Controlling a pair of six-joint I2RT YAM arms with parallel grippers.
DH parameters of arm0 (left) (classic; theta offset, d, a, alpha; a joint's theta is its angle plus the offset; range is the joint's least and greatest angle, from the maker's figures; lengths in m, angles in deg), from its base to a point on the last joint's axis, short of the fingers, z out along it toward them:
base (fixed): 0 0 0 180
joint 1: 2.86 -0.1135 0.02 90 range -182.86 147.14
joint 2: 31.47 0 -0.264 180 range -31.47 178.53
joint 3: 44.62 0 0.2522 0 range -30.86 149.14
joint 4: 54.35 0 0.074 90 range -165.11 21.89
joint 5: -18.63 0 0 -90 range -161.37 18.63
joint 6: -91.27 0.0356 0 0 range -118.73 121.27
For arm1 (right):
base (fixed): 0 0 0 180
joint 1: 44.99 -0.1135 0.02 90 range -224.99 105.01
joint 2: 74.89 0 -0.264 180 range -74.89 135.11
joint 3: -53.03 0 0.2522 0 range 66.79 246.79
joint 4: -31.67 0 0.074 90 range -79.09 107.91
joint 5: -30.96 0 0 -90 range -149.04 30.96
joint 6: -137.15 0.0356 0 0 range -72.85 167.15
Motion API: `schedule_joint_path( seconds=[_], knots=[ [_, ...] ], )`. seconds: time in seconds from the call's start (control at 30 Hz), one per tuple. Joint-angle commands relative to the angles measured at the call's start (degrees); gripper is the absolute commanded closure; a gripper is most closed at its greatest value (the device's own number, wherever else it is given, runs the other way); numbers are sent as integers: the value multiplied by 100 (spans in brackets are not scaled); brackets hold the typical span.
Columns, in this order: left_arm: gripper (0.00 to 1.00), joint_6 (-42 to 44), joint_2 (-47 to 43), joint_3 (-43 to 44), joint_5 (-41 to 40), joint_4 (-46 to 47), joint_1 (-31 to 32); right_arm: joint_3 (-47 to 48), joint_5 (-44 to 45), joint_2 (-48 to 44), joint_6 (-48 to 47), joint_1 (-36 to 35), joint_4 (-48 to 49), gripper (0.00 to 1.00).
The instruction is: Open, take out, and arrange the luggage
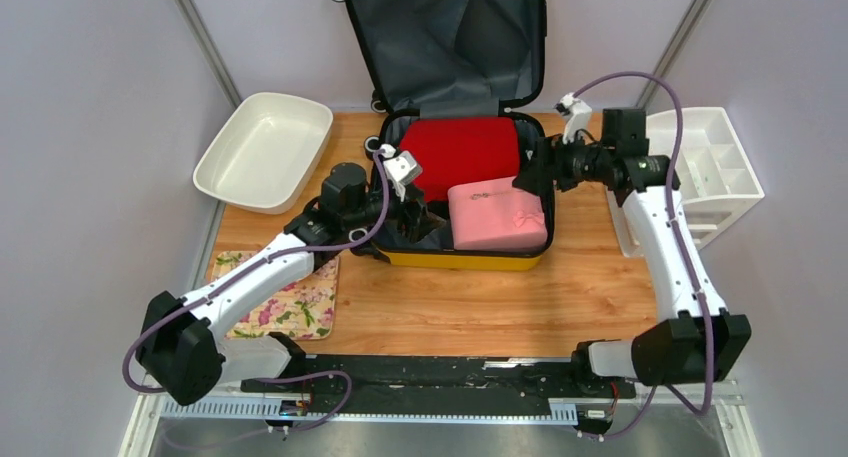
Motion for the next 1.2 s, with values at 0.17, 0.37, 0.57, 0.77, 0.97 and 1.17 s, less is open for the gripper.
schedule_joint_path(
  seconds=[0.17, 0.37, 0.57, 0.77, 0.97, 1.17],
  knots=[
    [10, -2862, 932, 340, -449, -70, -4, 917, -25, 1536, 909, 856, -1434, 12],
    [9, -4129, 1681, 1000, -1101, -495, -4, 1233, -121, 2177, 1586, 856, -1635, 9],
    [9, -4745, 2269, 1254, -1198, -361, -12, 1119, -228, 2309, 1955, 848, -1495, 9],
    [9, -5106, 2622, 1237, -1083, 86, -12, 987, -193, 2617, 2096, 822, -1574, 9],
    [9, -5518, 2851, 1000, -373, 1034, -21, 828, -823, 2714, 2008, 734, -1583, 13],
    [9, -5467, 2552, 876, 472, 2390, 14, 1031, -2107, 2250, 1456, 400, -1530, 24]
  ],
)
